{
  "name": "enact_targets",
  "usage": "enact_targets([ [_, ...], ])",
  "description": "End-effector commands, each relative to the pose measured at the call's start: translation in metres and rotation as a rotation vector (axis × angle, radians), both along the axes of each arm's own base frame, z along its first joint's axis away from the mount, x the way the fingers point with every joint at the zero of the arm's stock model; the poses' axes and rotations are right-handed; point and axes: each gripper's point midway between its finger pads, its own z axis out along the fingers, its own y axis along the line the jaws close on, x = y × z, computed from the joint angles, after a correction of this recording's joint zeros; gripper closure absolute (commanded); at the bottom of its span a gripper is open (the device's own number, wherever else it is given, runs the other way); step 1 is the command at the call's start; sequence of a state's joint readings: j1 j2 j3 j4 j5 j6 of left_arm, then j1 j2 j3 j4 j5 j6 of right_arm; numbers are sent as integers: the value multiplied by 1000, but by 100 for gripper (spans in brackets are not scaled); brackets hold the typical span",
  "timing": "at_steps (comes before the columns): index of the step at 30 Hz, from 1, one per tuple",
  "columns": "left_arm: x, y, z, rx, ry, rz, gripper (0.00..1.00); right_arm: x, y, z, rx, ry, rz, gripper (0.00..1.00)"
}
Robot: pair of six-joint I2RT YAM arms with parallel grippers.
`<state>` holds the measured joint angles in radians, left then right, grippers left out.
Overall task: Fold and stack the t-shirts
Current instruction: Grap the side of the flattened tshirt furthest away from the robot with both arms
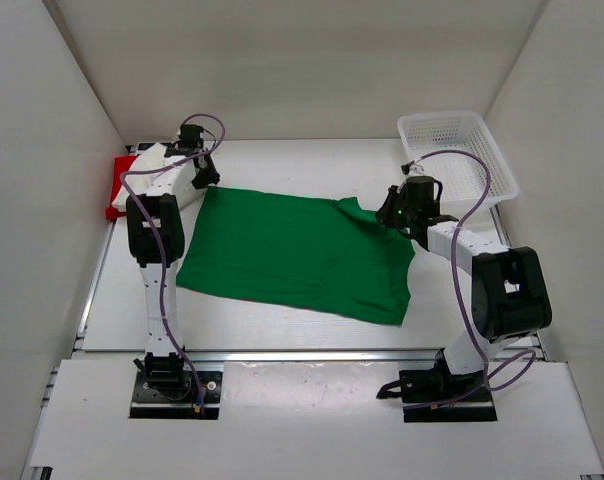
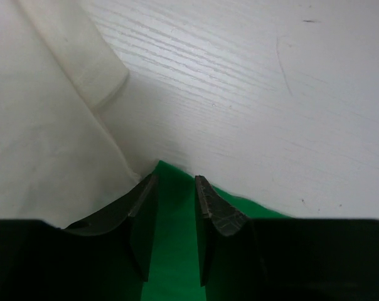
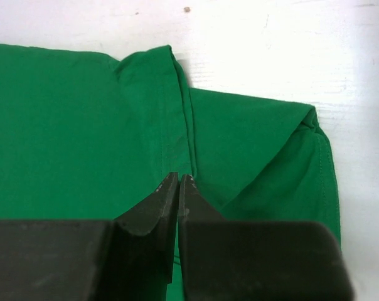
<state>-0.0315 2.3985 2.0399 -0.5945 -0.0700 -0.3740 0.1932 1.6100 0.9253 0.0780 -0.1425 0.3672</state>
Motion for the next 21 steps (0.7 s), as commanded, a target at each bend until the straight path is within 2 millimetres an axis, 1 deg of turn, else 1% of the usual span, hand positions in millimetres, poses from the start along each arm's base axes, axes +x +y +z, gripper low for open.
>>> enact_targets([
  [1, -1, 0, 16, 31, 0, -7, 59, 12, 0, 33, 32, -109, -3, 100],
  [2, -1, 0, 16, 27, 0, -9, 59, 11, 1, 33, 36, -108, -2, 100],
  [3, -2, -2, 13, 31, 9, -15, 60, 10, 1, 35, 42, -116, 1, 100],
  [5, -2, 4, 14, 40, 11, -4, 60, 10, -2, 34, 49, -112, -10, 100],
  [6, -3, 2, 9, 40, 22, -9, 60, 11, -2, 35, 49, -115, -7, 100],
  [7, -5, 2, 7, 39, 28, -10, 60, 11, -2, 33, 45, -109, -6, 100],
  [8, -3, 1, 10, 48, 22, -10, 60, 11, 0, 36, 47, -118, 1, 100],
  [9, -3, 1, 7, 51, 23, -7, 60, 11, 1, 36, 49, -117, 5, 100],
  [10, -3, 1, 6, 47, 28, -11, 61, 10, 2, 37, 49, -121, 6, 100],
  [11, -4, 0, 4, 54, 31, -12, 63, 10, 2, 33, 48, -110, 8, 100],
  [12, -2, 0, 5, 48, 23, -9, 63, 9, 4, 35, 51, -114, 11, 99],
  [13, -1, 1, 6, 45, 21, 3, 62, 9, 6, 37, 51, -118, 16, 100],
  [15, 1, -5, 7, 41, 10, -8, 56, 7, 8, 34, 47, -114, 25, 100],
  [16, 1, -4, 9, 42, 9, 4, 55, 6, 9, 35, 47, -115, 28, 100],
  [17, 2, -6, 11, 37, 0, -2, 55, 3, 10, 32, 44, -104, 32, 100],
  [18, 2, -3, 8, 38, -2, 15, 54, 4, 10, 34, 45, -113, 33, 100],
  [19, 5, -5, 14, 27, -24, 16, 54, 3, 8, 32, 44, -108, 22, 100],
  [21, 2, -3, 7, 20, -13, 17, 53, 3, 9, 32, 58, -107, 34, 100],
])
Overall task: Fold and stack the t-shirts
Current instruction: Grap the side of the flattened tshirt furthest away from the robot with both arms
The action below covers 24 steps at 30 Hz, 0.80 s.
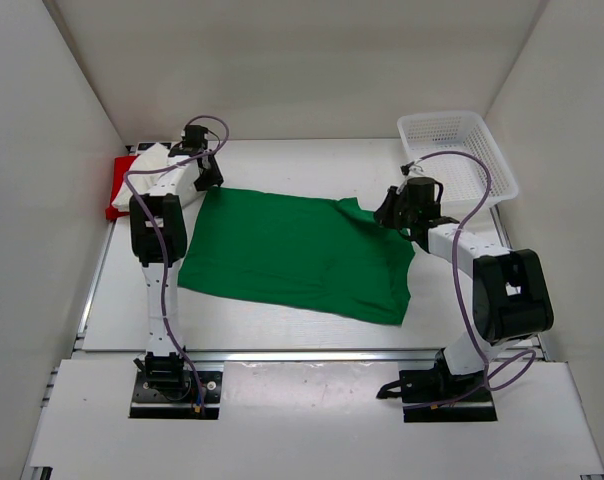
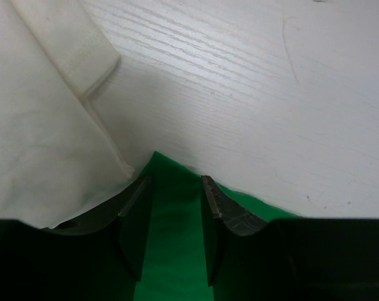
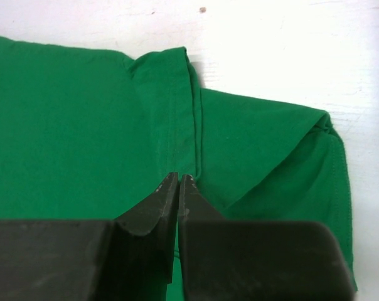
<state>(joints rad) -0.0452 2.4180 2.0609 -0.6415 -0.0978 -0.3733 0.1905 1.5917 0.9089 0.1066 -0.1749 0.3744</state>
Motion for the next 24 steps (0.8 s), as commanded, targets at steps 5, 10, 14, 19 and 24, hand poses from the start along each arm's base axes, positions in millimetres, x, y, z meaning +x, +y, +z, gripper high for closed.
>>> enact_targets([
  [5, 12, -4, 1, -43, -8, 4, 58, 0, 3, 27, 29, -90, 9, 100],
  [10, 15, -4, -4, -64, 32, -7, 72, 2, 2, 38, 39, -112, 6, 100],
  [14, 16, -6, 2, -57, 11, -3, 83, 1, 3, 39, 37, -119, 4, 100],
  [19, 16, -1, 9, -69, -4, 13, 73, 2, -3, 41, 46, -122, -6, 100],
  [24, 17, 6, 30, -43, -53, 30, 55, 0, -1, 40, 48, -116, 7, 100],
])
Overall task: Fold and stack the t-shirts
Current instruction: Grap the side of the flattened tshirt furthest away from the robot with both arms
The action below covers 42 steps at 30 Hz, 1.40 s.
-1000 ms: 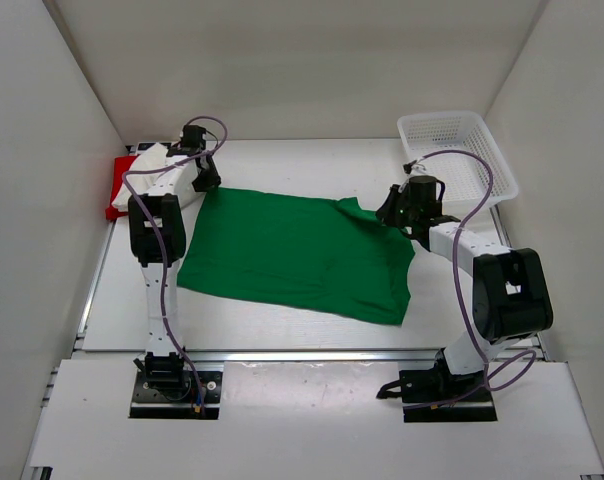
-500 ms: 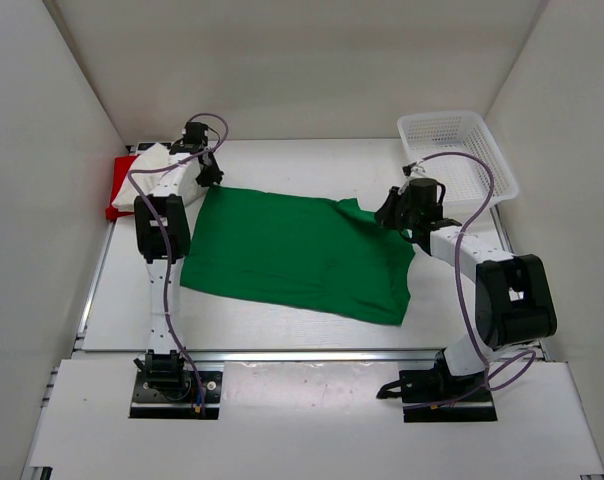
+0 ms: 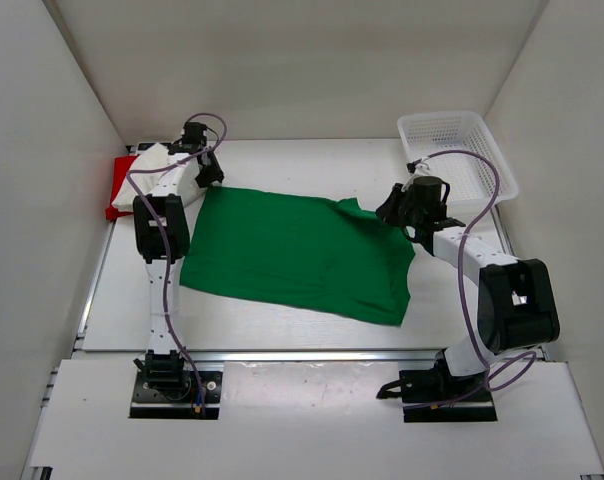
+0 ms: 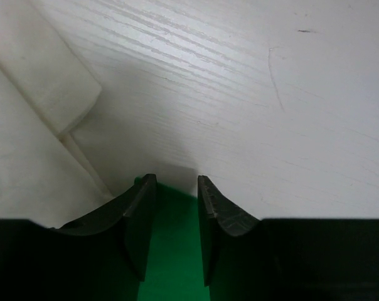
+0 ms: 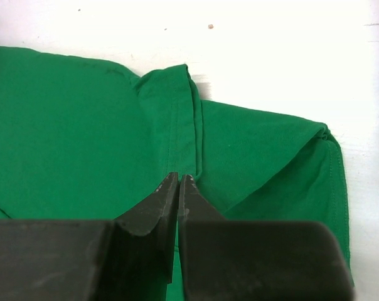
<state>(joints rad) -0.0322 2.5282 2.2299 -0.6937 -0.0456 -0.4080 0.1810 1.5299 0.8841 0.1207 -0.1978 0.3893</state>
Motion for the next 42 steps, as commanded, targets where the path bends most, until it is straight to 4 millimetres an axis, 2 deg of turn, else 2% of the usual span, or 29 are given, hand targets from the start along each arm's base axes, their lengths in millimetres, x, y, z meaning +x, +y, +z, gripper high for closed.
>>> enact_targets([
  [1, -5, 7, 39, 20, -60, 17, 56, 5, 1, 20, 19, -65, 2, 100],
  [3, -5, 4, 46, 17, -90, 22, 56, 4, 2, 21, 16, -70, 9, 100],
  [6, -10, 9, 42, 32, -91, 35, 58, 4, 1, 25, 16, -82, 5, 100],
  [10, -11, 13, 50, 28, -113, 50, 55, 4, 0, 24, 17, -84, 5, 100],
  [12, -11, 16, 60, 11, -165, 51, 50, 3, 3, 23, 23, -76, 9, 99],
  [13, -10, 10, 69, -5, -193, 51, 49, 3, 5, 21, 17, -74, 17, 100],
  [14, -10, 5, 72, -21, -215, 37, 46, 1, 5, 16, 18, -60, 20, 100],
  [15, -10, 4, 71, -37, -229, 37, 45, 3, 8, 21, 24, -74, 25, 100],
  [17, -11, -2, 82, -81, -260, 36, 43, 3, 6, 20, 24, -70, 18, 100],
  [19, -11, 5, 86, -81, -279, 49, 44, 3, 7, 23, 22, -81, 25, 100],
  [20, -11, 1, 88, -74, -284, 44, 45, 2, 6, 21, 20, -75, 20, 100],
  [25, -14, 6, 79, -20, -234, 34, 47, 2, 6, 25, 30, -87, 25, 100],
  [28, -13, 5, 57, -7, -168, 24, 48, 3, 6, 23, 30, -79, 25, 100],
  [30, -11, 5, 51, 14, -137, 22, 48, 2, 8, 24, 35, -81, 29, 100],
  [32, -5, 5, 54, 23, -120, 17, 47, 2, 8, 27, 34, -89, 34, 100],
  [33, -4, 3, 43, 33, -96, 9, 46, 3, 10, 26, 37, -84, 35, 100],
  [35, 1, 1, 48, 35, -83, 1, 47, 4, 6, 29, 31, -92, 31, 100],
  [38, 0, 5, 28, 35, -31, 4, 49, 3, 6, 31, 38, -98, 32, 100],
  [39, 1, 5, 33, 29, -44, 4, 48, 4, 6, 30, 39, -93, 26, 99],
  [42, -4, 11, 30, 23, -31, 11, 49, 4, 6, 29, 39, -96, 29, 100],
])
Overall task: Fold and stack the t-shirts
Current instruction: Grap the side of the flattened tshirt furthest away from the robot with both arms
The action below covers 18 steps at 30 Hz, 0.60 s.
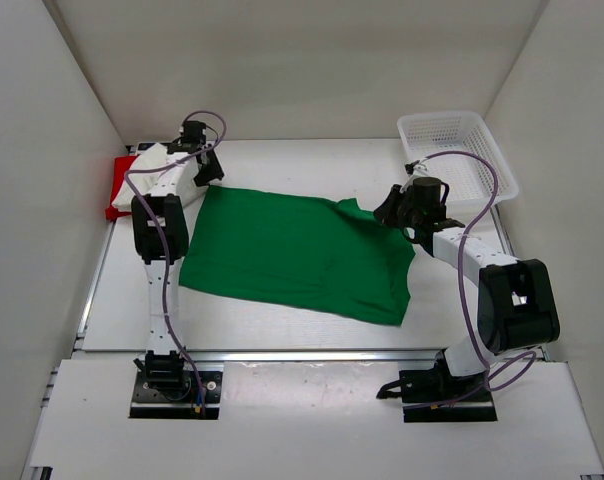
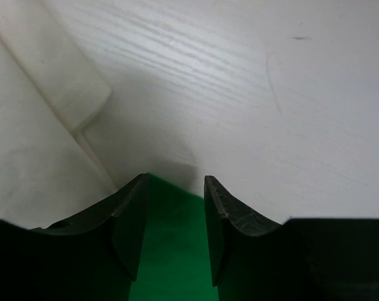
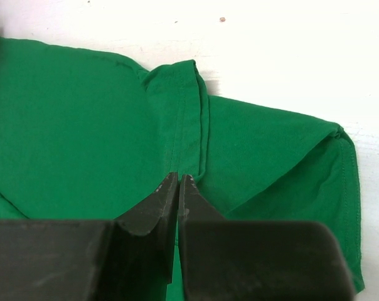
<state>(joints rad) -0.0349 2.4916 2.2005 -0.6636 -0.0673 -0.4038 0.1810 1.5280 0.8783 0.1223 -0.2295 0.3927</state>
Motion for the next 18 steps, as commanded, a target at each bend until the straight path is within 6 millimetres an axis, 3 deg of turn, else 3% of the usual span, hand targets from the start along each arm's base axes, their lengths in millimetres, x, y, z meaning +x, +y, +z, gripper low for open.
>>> enact_targets([
  [1, -9, 11, 18, -2, 4, -1, 49, 7, 1, 23, 20, -91, 0, 100],
  [3, -12, 9, 14, -3, -7, -11, 48, 6, 5, 22, 30, -86, 16, 100],
  [4, -8, 8, 27, -15, -50, -2, 47, 7, 5, 20, 30, -80, 15, 100],
  [8, -14, -1, 29, -14, -57, -9, 46, 4, 5, 14, 28, -64, 13, 100],
  [9, -13, -2, 31, -12, -52, -15, 46, 4, 5, 20, 29, -82, 10, 100],
  [13, -16, 0, 13, -1, 8, -14, 48, 0, 3, 21, 33, -89, 9, 100],
  [18, -12, 1, 15, 22, -11, -1, 62, 1, 3, 24, 41, -98, 10, 100],
])
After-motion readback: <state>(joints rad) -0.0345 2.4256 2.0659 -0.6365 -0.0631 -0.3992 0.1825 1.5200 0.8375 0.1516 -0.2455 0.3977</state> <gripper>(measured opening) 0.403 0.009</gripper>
